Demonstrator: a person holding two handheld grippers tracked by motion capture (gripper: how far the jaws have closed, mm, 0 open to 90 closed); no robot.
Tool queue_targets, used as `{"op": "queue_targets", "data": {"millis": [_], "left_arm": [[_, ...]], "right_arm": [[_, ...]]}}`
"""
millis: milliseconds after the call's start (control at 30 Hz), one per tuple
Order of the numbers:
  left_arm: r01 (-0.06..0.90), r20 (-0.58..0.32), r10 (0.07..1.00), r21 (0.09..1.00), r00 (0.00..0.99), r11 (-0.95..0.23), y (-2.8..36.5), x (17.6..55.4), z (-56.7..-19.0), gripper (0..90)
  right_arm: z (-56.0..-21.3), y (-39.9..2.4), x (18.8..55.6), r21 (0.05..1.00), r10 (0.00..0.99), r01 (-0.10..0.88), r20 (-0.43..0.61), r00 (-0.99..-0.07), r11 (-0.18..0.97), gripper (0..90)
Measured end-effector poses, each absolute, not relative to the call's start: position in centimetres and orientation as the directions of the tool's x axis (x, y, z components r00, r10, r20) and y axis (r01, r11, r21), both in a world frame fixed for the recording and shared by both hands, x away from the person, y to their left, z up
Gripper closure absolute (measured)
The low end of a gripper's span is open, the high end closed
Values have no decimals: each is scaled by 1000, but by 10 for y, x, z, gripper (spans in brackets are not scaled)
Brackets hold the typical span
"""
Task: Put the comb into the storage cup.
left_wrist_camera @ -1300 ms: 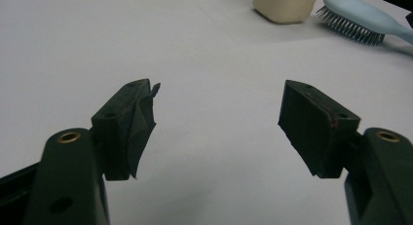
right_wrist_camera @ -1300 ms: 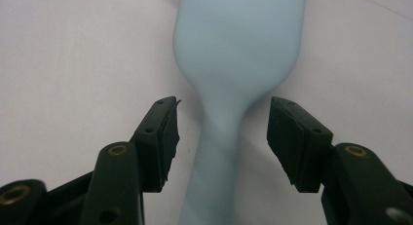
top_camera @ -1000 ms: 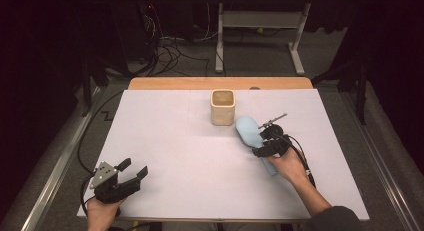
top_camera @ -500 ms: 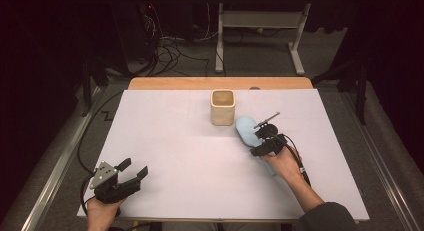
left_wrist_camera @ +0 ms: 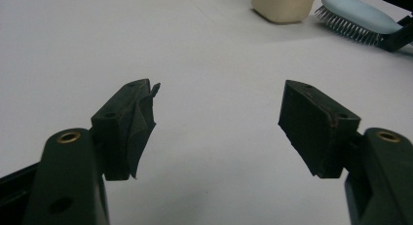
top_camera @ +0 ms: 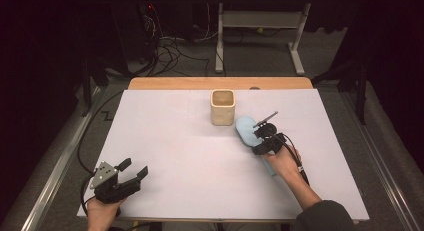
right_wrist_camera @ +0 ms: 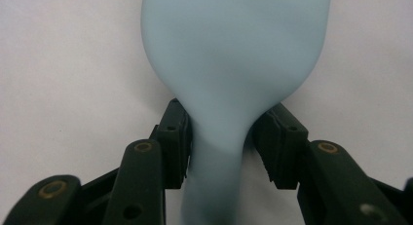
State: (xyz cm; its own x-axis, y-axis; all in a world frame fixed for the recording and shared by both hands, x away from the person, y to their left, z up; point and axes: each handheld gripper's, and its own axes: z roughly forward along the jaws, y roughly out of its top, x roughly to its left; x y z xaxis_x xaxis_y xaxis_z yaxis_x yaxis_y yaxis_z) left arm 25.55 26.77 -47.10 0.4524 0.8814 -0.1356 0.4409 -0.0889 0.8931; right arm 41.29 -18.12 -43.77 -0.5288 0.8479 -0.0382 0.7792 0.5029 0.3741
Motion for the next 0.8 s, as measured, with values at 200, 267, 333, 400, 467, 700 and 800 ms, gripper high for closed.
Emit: {"op": "queue_targets", "data": {"millis": [200,267,333,400,467,700,800], "left_arm": [[441,-135,881,893,453,-90,267,256,-471,296],[442,-136,882,893,452,-89,267,256,-471,296],[443,-136,882,892,452,-89,267,256,-471,296],[443,-136,882,892,450,-89,267,256,-471,295],[443,-136,883,892,449,-88,267,256,-471,294],[441,-133,883,893,450,-90,267,256,-471,293],[440,-132,883,894,450,-91,268,256,-471,293]], "right_arm": [[-438,-180,413,368,842,775,-47,-537,514,647],[-438,-180,413,368,842,775,-45,-538,514,661],[-437,-179,413,363,840,774,-49,-540,519,678],[-437,-179,413,362,837,770,-57,-544,525,684],[-437,-179,413,363,836,769,-55,-546,527,687],[-436,-177,414,349,834,772,-55,-549,531,697],[-436,-177,414,349,829,766,-60,-556,539,700]]}}
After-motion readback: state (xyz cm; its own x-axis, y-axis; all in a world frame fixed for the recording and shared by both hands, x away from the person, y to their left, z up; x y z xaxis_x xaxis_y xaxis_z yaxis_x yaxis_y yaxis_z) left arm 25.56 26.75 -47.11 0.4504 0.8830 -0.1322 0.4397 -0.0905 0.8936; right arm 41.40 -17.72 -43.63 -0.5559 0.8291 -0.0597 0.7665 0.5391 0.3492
